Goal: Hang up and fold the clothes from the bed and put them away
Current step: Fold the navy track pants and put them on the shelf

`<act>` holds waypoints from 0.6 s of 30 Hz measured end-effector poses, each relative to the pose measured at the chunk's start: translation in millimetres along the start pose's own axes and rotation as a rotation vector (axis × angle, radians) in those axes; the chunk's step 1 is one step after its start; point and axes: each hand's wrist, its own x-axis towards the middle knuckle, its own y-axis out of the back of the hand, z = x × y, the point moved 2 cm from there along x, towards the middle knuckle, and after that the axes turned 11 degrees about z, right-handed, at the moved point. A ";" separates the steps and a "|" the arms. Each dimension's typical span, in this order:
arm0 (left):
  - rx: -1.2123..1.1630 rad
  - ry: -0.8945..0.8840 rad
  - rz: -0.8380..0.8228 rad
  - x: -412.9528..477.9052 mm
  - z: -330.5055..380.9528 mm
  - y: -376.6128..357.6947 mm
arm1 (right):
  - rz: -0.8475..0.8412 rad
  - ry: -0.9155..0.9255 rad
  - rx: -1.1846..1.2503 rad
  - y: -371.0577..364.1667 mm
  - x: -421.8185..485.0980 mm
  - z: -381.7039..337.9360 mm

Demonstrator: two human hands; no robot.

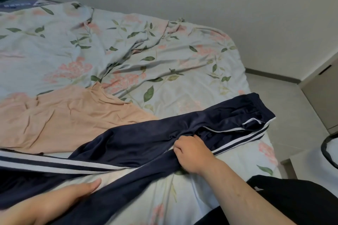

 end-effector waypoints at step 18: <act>-0.226 -0.227 0.064 -13.1 37.9 28.5 | 0.118 -0.076 0.037 5.5 -15.7 21.9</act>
